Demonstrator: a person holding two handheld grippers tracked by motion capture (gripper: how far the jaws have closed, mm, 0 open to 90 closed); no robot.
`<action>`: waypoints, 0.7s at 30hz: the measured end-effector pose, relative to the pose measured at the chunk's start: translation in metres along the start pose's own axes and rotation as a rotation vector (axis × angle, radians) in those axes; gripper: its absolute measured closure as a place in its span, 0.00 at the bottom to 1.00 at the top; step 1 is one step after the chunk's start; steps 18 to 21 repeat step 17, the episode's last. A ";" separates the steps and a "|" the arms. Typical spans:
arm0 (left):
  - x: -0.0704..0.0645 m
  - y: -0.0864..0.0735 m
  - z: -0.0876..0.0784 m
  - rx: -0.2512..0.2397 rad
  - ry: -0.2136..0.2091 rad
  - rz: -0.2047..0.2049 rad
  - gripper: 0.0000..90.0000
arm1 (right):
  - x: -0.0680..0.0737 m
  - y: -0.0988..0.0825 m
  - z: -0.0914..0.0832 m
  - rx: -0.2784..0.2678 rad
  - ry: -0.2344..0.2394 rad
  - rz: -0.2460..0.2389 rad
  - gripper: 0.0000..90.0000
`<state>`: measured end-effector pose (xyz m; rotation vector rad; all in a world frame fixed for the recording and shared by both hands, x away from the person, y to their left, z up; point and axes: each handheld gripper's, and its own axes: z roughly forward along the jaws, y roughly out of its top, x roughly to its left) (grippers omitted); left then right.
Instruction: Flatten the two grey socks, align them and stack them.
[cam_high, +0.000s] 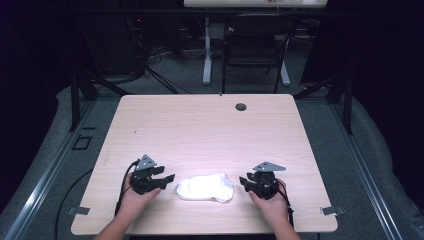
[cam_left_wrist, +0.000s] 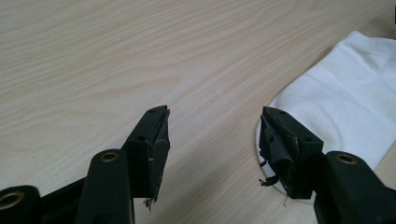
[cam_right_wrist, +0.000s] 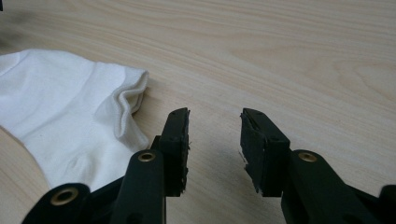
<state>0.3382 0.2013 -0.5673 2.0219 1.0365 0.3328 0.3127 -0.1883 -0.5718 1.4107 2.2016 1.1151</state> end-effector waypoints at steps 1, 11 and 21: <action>0.001 0.000 0.000 0.000 -0.005 -0.003 0.47 | 0.000 0.000 0.000 0.000 0.000 0.001 0.69; 0.003 0.000 0.000 -0.002 -0.010 -0.029 0.45 | 0.003 0.000 0.002 -0.006 0.013 -0.004 0.62; 0.004 0.000 0.001 -0.005 -0.012 -0.045 0.45 | 0.002 0.000 0.001 -0.019 0.018 0.003 0.59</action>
